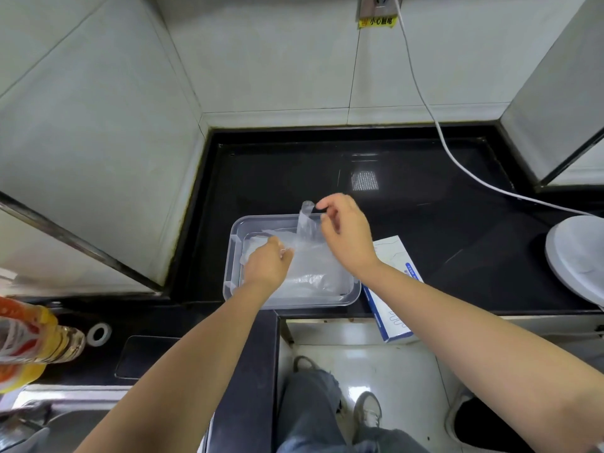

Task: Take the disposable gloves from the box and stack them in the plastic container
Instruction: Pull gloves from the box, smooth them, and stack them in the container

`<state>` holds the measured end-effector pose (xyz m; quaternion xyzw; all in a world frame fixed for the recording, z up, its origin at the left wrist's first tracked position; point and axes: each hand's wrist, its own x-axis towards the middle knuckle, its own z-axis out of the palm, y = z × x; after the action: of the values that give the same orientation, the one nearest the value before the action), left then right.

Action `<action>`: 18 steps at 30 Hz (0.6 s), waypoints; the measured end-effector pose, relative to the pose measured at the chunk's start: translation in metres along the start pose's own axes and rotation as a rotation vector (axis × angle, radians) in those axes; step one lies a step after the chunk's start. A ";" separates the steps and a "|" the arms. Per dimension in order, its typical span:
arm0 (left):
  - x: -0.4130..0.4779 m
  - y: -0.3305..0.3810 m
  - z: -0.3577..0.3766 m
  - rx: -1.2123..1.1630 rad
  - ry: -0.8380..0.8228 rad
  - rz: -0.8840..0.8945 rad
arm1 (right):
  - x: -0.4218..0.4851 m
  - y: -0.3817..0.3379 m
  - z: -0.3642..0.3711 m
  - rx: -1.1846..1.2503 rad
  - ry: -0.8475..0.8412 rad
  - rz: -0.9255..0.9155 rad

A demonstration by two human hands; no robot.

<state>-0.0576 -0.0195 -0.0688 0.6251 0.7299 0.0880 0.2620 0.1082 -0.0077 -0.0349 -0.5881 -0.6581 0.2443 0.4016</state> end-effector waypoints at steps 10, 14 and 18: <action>0.006 -0.009 0.012 0.072 -0.143 -0.101 | -0.015 0.022 0.052 -0.145 -0.823 0.692; -0.001 -0.007 0.002 0.407 0.190 0.136 | -0.014 0.030 0.057 -0.302 -0.898 0.637; -0.001 0.010 0.003 0.231 0.080 0.351 | -0.012 0.035 0.058 -0.390 -0.965 0.605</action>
<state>-0.0477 -0.0191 -0.0662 0.7645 0.6250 0.0727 0.1398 0.0810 -0.0039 -0.0980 -0.6347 -0.6023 0.4619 -0.1452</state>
